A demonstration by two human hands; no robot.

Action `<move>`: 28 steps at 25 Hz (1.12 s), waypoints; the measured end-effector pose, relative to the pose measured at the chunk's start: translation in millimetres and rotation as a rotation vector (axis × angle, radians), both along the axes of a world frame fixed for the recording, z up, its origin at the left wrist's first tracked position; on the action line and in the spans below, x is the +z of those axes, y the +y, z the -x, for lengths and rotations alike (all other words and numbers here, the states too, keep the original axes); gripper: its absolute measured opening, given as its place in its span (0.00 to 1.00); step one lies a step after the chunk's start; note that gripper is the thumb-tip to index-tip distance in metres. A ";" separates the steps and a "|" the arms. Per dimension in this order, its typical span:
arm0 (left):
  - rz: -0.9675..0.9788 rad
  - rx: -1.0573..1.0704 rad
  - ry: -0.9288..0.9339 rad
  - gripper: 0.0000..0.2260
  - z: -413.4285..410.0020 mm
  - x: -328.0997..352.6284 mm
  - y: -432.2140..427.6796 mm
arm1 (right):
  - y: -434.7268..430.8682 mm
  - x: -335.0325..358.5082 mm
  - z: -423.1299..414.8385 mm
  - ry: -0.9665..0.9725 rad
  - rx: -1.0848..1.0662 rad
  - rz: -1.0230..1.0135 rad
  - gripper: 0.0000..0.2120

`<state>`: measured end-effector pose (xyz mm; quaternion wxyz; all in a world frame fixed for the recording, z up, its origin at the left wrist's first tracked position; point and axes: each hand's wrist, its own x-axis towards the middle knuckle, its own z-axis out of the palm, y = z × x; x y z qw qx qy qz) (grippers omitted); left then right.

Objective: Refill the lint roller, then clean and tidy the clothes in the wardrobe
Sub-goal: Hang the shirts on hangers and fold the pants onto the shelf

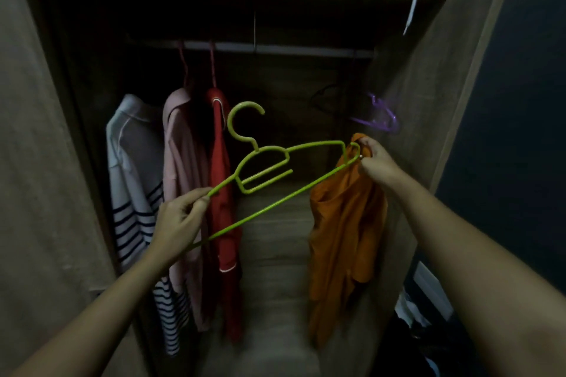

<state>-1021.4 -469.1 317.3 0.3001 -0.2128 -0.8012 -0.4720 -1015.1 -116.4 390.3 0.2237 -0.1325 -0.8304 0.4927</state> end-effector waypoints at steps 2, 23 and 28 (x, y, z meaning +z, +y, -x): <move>0.048 -0.060 0.000 0.11 -1.0 -1.6 1.6 | -4.6 8.8 -2.9 -0.017 0.089 -0.217 0.34; 0.254 -0.052 0.130 0.18 -62.2 -49.9 115.8 | -56.6 72.7 -42.5 0.800 0.175 -1.548 0.22; 0.460 -0.201 0.111 0.21 -51.7 -79.0 86.6 | -32.3 87.2 -60.6 0.750 0.197 -1.589 0.22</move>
